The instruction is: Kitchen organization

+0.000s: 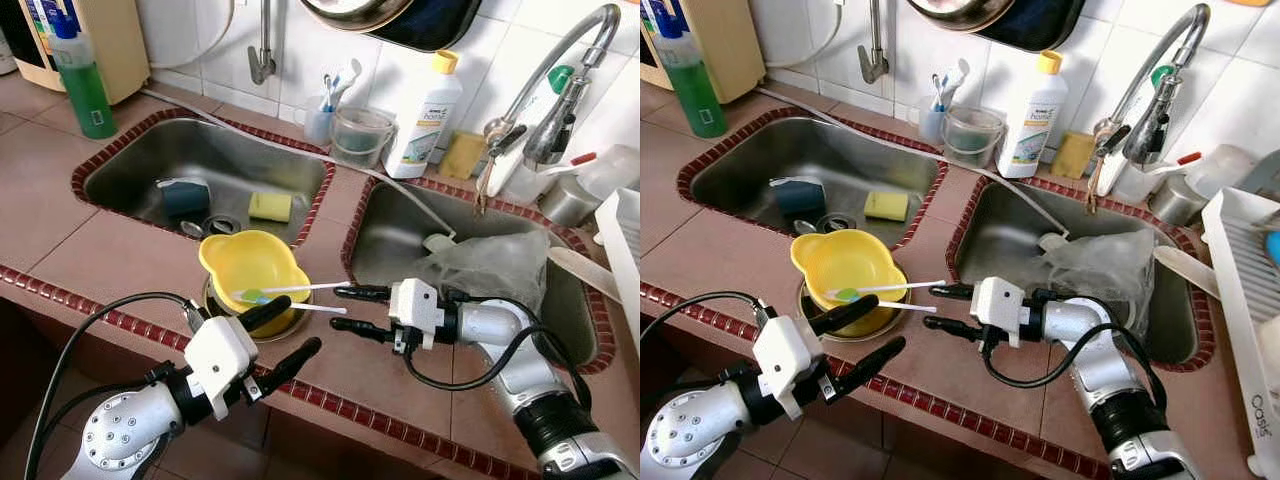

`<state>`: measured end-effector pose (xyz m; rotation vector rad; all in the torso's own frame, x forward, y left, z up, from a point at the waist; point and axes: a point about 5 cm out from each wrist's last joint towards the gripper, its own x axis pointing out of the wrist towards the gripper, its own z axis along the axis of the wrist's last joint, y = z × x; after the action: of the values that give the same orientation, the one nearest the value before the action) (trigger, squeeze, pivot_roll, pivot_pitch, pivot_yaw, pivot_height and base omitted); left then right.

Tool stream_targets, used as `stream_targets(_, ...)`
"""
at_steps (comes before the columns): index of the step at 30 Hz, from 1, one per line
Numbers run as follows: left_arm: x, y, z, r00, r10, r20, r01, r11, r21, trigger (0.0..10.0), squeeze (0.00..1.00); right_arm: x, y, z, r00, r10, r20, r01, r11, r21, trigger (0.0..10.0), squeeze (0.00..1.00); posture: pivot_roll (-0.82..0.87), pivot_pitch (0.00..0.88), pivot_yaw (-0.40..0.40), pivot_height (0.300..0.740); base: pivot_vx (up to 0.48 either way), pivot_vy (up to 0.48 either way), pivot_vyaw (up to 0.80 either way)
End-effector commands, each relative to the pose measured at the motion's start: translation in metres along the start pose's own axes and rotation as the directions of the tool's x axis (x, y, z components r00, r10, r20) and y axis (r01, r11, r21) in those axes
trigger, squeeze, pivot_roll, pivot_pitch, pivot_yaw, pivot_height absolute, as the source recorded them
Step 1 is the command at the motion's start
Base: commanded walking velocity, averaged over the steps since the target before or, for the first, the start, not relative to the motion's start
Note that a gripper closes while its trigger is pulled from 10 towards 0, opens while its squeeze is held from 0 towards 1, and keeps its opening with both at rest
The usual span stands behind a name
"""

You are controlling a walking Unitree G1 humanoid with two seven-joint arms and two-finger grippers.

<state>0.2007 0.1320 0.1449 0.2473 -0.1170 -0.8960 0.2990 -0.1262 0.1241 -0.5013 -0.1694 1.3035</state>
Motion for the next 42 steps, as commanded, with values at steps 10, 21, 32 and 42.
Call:
stream_targets(10,0.003,-0.001,0.001,1.0,-0.005,0.004,0.005,1.0,0.004,10.0,0.0,-0.001,-0.01,0.012,0.998,-0.042,0.05,0.043,0.999,-0.023,10.0,1.0,0.16,0.076,-0.138,0.74,0.0,0.0,0.0)
stream_targets(21,0.003,0.0,0.001,1.0,-0.004,0.006,0.004,1.0,0.008,10.0,0.0,0.0,-0.013,0.02,0.996,-0.05,0.071,0.054,0.997,-0.059,10.0,0.0,0.16,0.071,-0.14,0.74,0.0,0.0,0.0)
stream_targets(32,0.004,0.0,0.0,1.0,-0.001,0.007,0.001,1.0,0.01,10.0,0.0,0.005,-0.014,0.022,0.995,-0.046,0.09,0.052,0.997,-0.057,2.2,0.0,0.17,0.066,-0.147,0.74,0.0,0.0,0.0)
stream_targets(42,0.003,-0.001,0.001,1.0,0.003,0.007,-0.004,1.0,0.013,10.0,0.0,0.007,-0.013,0.02,0.996,-0.041,0.085,0.045,0.998,-0.044,0.0,0.0,0.18,0.063,-0.151,0.74,0.0,0.0,0.0)
